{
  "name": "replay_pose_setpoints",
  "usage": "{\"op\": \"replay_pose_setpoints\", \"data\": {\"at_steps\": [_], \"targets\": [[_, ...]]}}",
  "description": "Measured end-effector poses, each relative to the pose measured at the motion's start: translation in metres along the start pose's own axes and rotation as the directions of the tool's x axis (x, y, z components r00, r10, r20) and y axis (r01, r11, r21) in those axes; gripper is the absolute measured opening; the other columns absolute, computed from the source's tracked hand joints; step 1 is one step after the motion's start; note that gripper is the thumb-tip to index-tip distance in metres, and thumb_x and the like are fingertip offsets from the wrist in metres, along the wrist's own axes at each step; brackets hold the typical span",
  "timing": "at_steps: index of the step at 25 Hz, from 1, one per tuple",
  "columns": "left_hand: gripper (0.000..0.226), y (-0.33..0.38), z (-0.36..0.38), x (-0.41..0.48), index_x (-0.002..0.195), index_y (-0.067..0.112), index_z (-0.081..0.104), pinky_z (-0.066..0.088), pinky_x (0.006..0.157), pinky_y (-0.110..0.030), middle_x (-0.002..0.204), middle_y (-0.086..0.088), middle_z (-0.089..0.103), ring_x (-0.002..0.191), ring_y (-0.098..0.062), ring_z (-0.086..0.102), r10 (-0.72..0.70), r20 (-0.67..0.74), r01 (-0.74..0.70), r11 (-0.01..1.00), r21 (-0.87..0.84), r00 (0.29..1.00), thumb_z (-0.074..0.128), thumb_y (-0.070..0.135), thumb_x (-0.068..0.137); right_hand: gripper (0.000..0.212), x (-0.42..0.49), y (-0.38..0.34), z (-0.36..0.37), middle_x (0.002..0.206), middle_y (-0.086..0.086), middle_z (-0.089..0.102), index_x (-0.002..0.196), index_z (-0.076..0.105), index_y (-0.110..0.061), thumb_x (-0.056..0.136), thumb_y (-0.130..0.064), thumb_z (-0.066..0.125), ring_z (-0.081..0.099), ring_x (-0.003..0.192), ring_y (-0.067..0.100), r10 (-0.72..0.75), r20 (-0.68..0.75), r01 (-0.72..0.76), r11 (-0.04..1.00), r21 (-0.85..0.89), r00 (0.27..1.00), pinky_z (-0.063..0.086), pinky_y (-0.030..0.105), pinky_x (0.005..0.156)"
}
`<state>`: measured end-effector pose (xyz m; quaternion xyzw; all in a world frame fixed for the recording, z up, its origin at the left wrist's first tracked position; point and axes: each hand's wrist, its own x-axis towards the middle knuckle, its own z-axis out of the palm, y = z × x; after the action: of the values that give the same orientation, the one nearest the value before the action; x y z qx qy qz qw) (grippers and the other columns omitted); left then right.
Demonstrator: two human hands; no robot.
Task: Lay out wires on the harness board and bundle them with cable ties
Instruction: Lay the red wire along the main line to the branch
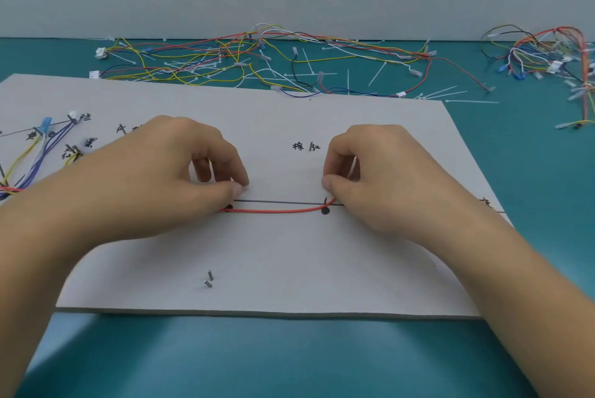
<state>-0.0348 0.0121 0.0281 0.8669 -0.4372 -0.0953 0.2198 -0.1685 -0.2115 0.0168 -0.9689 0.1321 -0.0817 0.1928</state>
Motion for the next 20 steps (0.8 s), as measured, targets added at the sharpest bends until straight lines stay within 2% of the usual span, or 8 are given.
{"op": "replay_pose_setpoints", "data": {"at_steps": [4, 8, 10, 11, 13, 16, 20], "targets": [[0.020, -0.004, -0.005, -0.001, 0.091, 0.060, 0.070, 0.038, 0.052, -0.021, 0.078, 0.032, 0.070, 0.062, 0.008, 0.060, -0.008, 0.028, 0.008, 1.000, 0.000, 1.000, 0.064, 0.059, 0.072, 0.016, 0.003, 0.003, -0.005, 0.075, -0.013, 0.064, 0.071, 0.065, -0.027, 0.083, -0.033, 0.073, 0.058, 0.078, 0.008, 0.076, -0.006, -0.076, 0.997, 0.008, 0.997, 0.053, 0.036, 0.073], [0.027, -0.009, -0.009, -0.001, 0.093, 0.060, 0.069, 0.042, 0.059, -0.022, 0.079, 0.032, 0.071, 0.078, 0.007, 0.066, -0.019, 0.051, 0.019, 1.000, 0.002, 0.999, 0.070, 0.063, 0.066, 0.017, 0.004, 0.002, -0.008, 0.072, -0.013, 0.063, 0.069, 0.066, -0.026, 0.082, -0.035, 0.072, 0.057, 0.077, 0.009, 0.079, -0.003, -0.079, 0.996, -0.036, 0.997, 0.043, 0.032, 0.069], [0.025, -0.008, -0.006, -0.001, 0.092, 0.058, 0.069, 0.043, 0.056, -0.020, 0.078, 0.030, 0.071, 0.078, 0.005, 0.067, -0.014, 0.046, 0.014, 1.000, -0.008, 0.999, 0.079, 0.051, 0.070, 0.016, 0.004, 0.000, -0.009, 0.068, -0.012, 0.062, 0.069, 0.065, -0.024, 0.081, -0.032, 0.072, 0.057, 0.074, 0.009, 0.100, 0.005, -0.100, 0.994, -0.036, 0.995, 0.047, 0.031, 0.064], [0.026, -0.007, -0.004, -0.001, 0.090, 0.056, 0.070, 0.041, 0.053, -0.013, 0.076, 0.029, 0.071, 0.076, 0.005, 0.066, -0.006, 0.027, 0.006, 1.000, -0.004, 1.000, 0.083, 0.042, 0.072, 0.015, 0.004, -0.002, -0.009, 0.068, -0.011, 0.062, 0.068, 0.064, -0.022, 0.080, -0.030, 0.071, 0.058, 0.073, 0.011, 0.109, 0.009, -0.108, 0.994, -0.035, 0.994, 0.049, 0.032, 0.063], [0.027, -0.006, -0.001, -0.001, 0.084, 0.049, 0.074, 0.043, 0.052, -0.008, 0.073, 0.028, 0.071, 0.069, 0.008, 0.063, 0.004, -0.017, -0.004, 1.000, 0.011, 1.000, 0.087, 0.029, 0.072, 0.015, 0.005, -0.006, -0.007, 0.068, -0.007, 0.062, 0.066, 0.061, -0.020, 0.077, -0.026, 0.069, 0.060, 0.073, 0.017, 0.125, 0.014, -0.125, 0.992, -0.019, 0.992, 0.049, 0.032, 0.060], [0.027, -0.004, 0.002, -0.003, 0.078, 0.046, 0.074, 0.039, 0.050, -0.010, 0.072, 0.030, 0.070, 0.069, 0.009, 0.060, -0.001, -0.066, 0.002, 1.000, 0.023, 0.998, 0.088, 0.024, 0.072, 0.016, 0.007, -0.009, -0.008, 0.069, -0.003, 0.061, 0.064, 0.059, -0.018, 0.075, -0.024, 0.069, 0.060, 0.071, 0.021, 0.153, 0.045, -0.153, 0.988, -0.014, 0.987, 0.045, 0.030, 0.057], [0.026, 0.013, 0.016, -0.004, 0.084, 0.036, 0.080, 0.042, 0.058, -0.005, 0.066, 0.023, 0.069, 0.069, 0.011, 0.061, 0.080, -0.112, -0.083, 0.996, -0.026, 0.990, 0.087, 0.014, 0.074, 0.018, 0.006, 0.002, -0.021, 0.057, -0.004, 0.060, 0.060, 0.061, -0.015, 0.074, -0.022, 0.070, 0.057, 0.061, 0.018, 0.224, 0.080, -0.223, 0.975, -0.022, 0.971, 0.043, 0.029, 0.054]]}}
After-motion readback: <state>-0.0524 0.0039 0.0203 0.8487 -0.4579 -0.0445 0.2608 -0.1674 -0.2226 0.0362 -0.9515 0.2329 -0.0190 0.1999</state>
